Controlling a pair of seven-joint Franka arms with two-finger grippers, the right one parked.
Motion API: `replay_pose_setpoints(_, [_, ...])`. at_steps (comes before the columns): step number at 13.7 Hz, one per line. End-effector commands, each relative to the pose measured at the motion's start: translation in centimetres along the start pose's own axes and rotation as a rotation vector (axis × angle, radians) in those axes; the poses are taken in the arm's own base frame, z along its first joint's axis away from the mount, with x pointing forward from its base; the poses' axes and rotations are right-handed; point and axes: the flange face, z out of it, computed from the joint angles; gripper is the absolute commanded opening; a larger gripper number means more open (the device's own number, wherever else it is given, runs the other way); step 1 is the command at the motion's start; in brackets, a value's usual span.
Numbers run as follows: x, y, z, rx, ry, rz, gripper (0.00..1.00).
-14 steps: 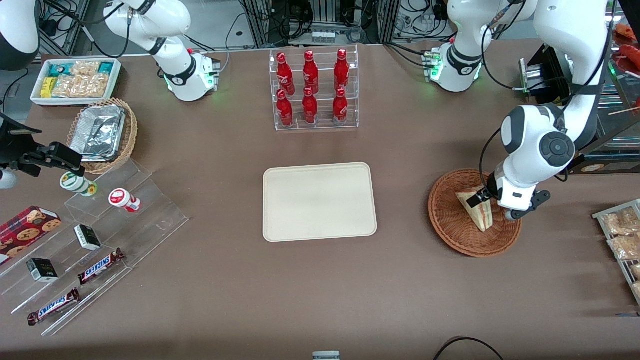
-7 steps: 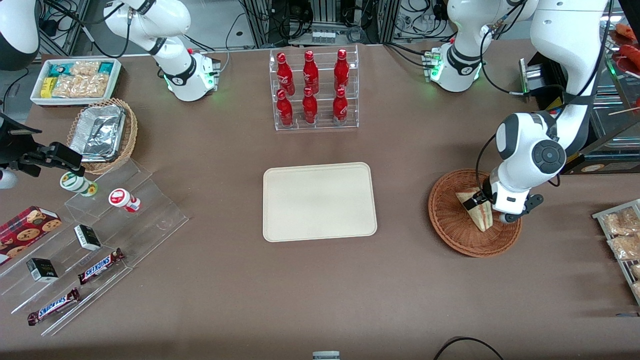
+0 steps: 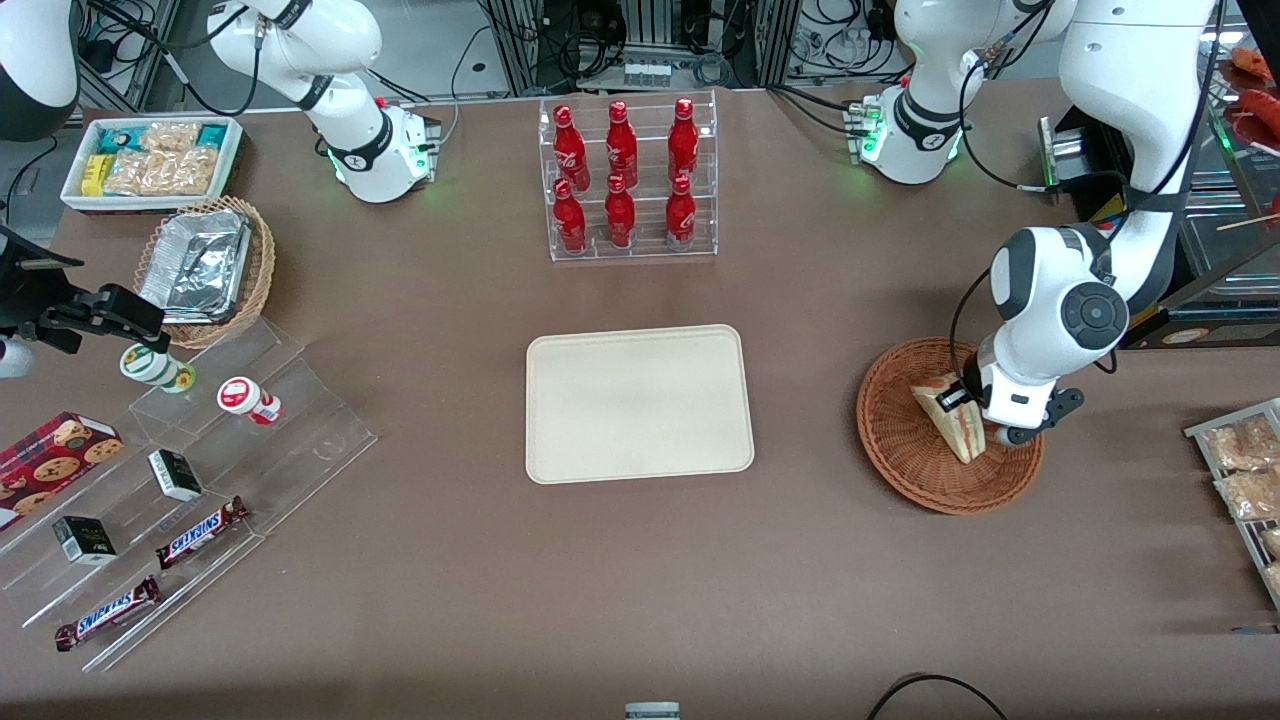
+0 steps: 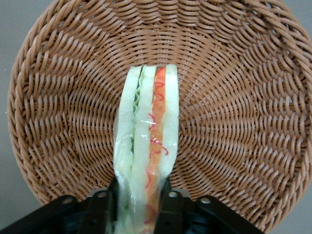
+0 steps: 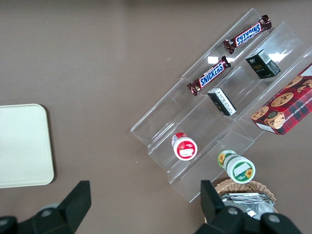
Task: Place sandwich from basket to tray
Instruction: 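Close the left gripper on the sandwich and lift it from the basket, then carry the held sandwich with the left gripper over the cream tray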
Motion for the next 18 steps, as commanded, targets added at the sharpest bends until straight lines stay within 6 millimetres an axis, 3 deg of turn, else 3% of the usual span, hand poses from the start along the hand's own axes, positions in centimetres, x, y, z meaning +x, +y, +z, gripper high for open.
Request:
replay_pose_setpoints(1, [-0.5, 0.1, -2.0, 0.014, -0.003, 0.033, 0.00])
replay_pose_setpoints(3, [0.0, 1.3, -4.7, 0.033, -0.029, 0.069, 0.00])
replay_pose_setpoints(5, [-0.7, 4.5, -8.0, 0.058, -0.064, 0.120, 0.00])
replay_pose_setpoints(7, [-2.7, 8.1, -9.8, 0.066, -0.068, 0.182, 0.00])
replay_pose_setpoints(12, [-10.1, 16.4, -9.8, 0.061, -0.049, 0.350, 0.00])
replay_pose_setpoints(16, [-15.0, 23.4, -8.4, 0.057, -0.048, 0.472, 0.00])
replay_pose_setpoints(18, [-17.6, 27.1, -7.8, 0.030, -0.061, 0.438, 0.00])
